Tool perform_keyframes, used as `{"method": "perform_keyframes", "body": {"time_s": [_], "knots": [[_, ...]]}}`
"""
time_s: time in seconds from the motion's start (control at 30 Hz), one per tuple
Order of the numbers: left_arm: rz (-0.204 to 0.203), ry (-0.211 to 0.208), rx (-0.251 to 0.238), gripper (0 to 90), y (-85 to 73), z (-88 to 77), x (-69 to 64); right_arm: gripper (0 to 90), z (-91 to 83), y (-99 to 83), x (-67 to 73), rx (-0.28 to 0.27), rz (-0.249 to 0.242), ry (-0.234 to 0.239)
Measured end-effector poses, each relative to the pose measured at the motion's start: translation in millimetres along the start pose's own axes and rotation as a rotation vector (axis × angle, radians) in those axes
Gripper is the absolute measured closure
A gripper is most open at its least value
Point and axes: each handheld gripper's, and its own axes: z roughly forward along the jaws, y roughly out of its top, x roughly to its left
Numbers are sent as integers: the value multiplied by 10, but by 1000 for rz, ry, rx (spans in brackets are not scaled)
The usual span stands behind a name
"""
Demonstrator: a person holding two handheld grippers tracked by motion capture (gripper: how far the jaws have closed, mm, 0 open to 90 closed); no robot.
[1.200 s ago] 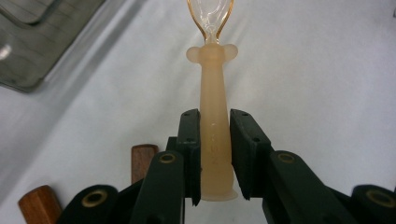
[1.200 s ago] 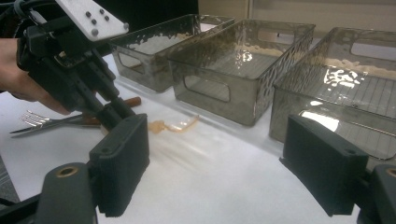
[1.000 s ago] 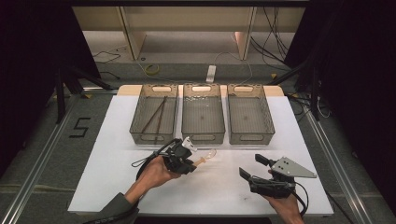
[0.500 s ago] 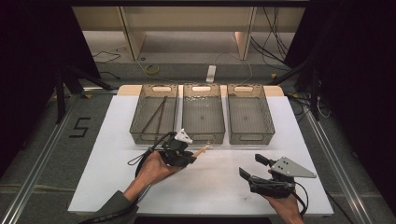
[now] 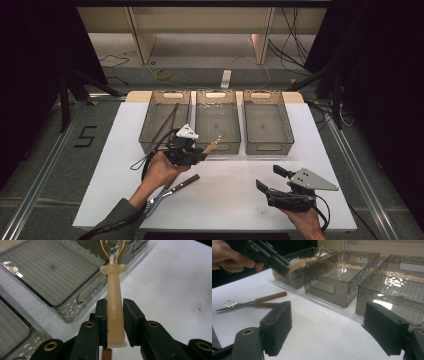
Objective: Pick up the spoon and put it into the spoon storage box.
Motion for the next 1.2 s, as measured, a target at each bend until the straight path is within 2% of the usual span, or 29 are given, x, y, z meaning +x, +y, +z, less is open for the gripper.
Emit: {"method": "perform_keyframes", "body": {"time_s": [0.13, 0.37, 0.8, 1.1, 1.2], "knots": [[-11, 6, -24, 739, 60, -30, 38, 232, -1, -1, -2, 0, 3, -2], [-26, 16, -26, 739, 53, -21, 97, 233, 5, -2, 0, 0, -1, 0], [-25, 31, -45, 739, 122, -24, 182, 232, 17, -8, 1, 3, 4, 2], [-53, 40, -75, 739, 165, -55, 314, 232, 29, -12, -4, 6, 7, 0], [-65, 30, -88, 739, 199, -60, 338, 232, 33, -13, -3, 9, 7, 2]]}}
